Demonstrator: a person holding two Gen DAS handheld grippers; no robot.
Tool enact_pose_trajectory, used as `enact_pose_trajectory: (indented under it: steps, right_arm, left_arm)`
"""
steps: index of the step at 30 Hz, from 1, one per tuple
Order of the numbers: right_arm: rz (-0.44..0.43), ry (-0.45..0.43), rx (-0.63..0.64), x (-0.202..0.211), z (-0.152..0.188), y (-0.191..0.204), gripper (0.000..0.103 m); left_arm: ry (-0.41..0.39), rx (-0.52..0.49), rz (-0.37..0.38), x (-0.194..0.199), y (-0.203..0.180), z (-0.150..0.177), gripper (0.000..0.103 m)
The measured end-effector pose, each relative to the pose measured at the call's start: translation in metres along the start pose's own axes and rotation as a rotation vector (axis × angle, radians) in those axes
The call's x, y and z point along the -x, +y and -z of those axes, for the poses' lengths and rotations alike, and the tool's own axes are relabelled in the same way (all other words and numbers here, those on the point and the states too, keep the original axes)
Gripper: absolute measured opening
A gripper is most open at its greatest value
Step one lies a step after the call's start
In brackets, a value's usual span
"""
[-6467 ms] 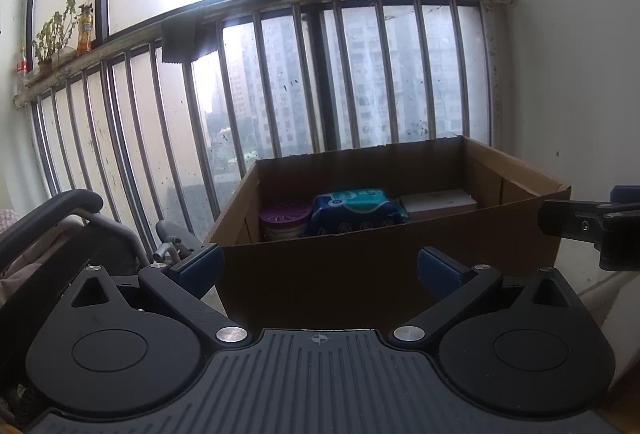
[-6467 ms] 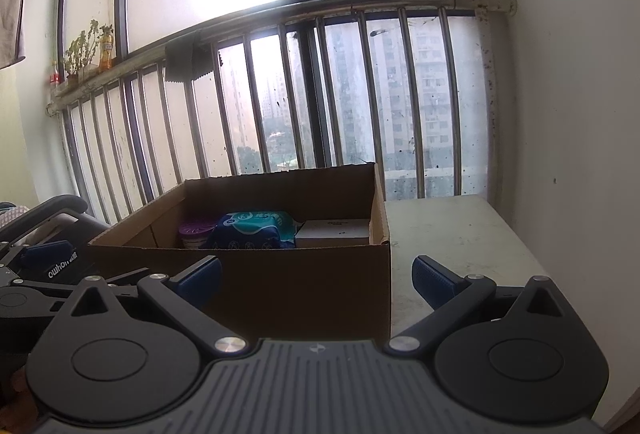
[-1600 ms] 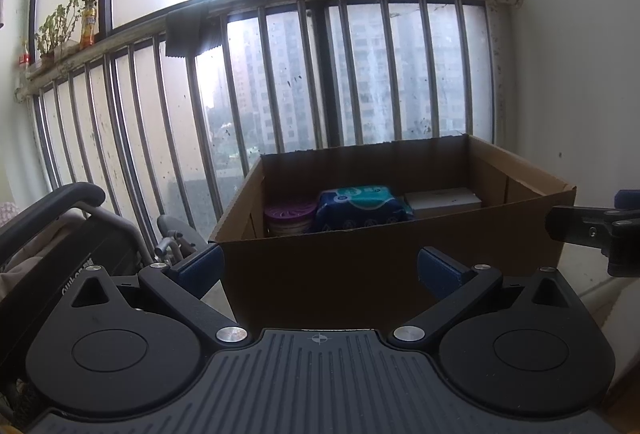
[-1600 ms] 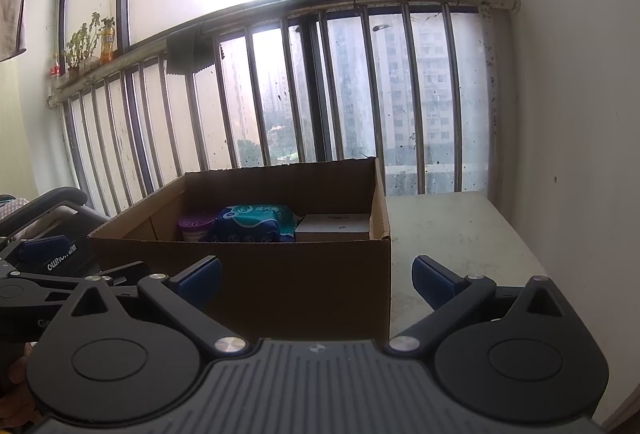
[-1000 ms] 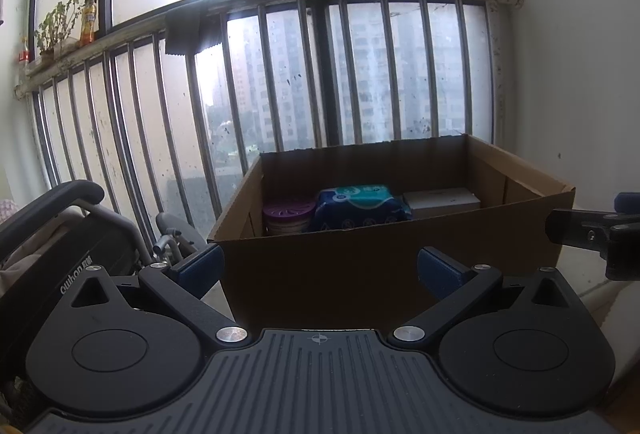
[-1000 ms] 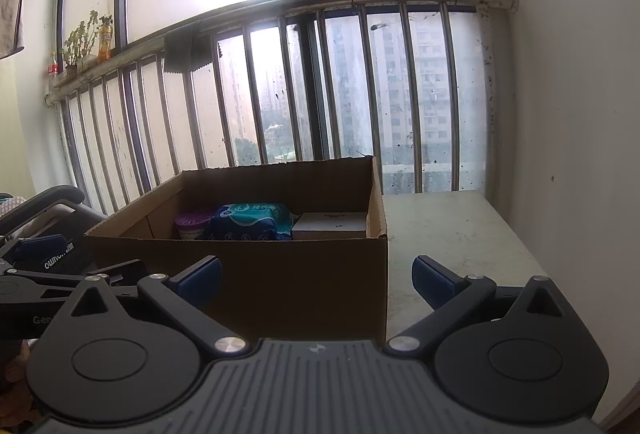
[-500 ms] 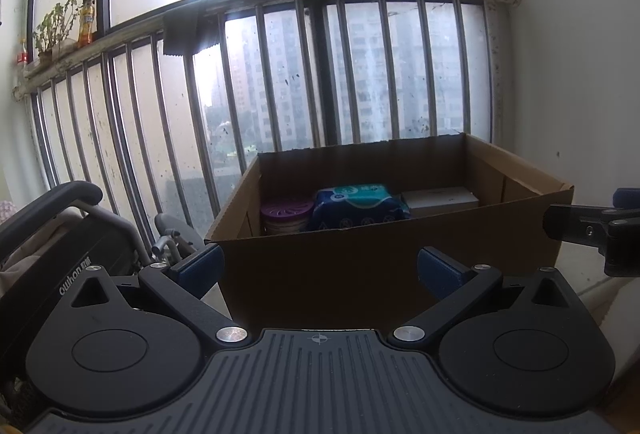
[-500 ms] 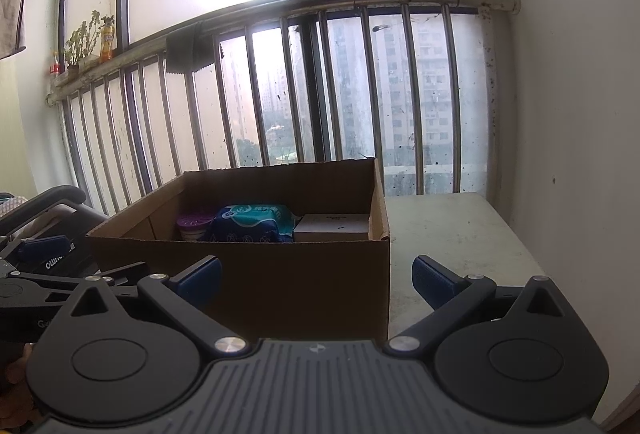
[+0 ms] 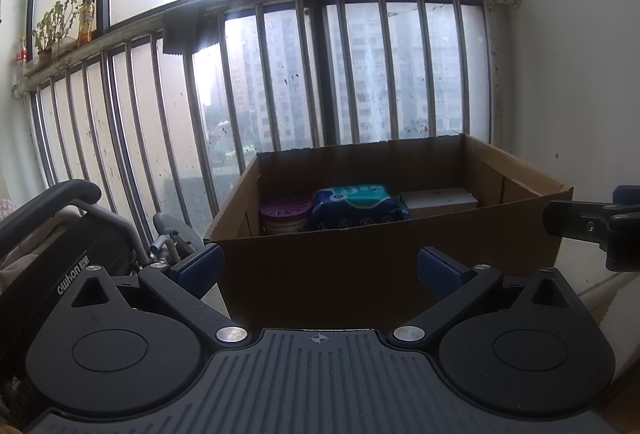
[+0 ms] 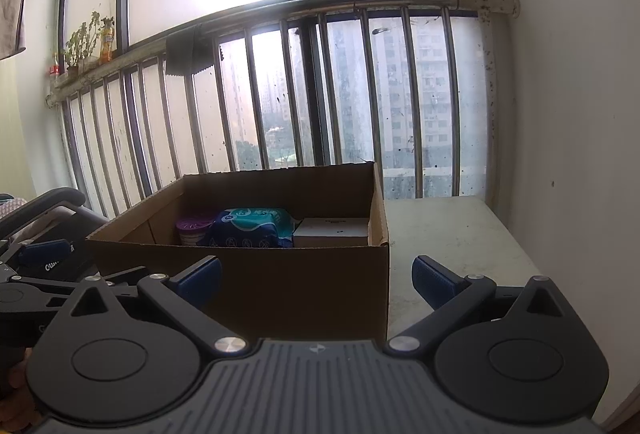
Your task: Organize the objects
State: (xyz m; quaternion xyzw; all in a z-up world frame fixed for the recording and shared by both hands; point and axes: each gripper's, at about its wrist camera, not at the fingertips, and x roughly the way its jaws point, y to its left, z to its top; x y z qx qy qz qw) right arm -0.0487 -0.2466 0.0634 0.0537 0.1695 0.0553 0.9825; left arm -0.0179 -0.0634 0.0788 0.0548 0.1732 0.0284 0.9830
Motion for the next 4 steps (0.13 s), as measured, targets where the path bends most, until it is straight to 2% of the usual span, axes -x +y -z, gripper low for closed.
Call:
enact_pose_trajectory:
  steps: [4]
  right_arm:
    - [0.004,0.003,-0.004,-0.0005,-0.0001,-0.0014,0.103]
  left_arm:
    - [-0.007,0.005,0.005,0.0012,0.0019,0.0006,0.103]
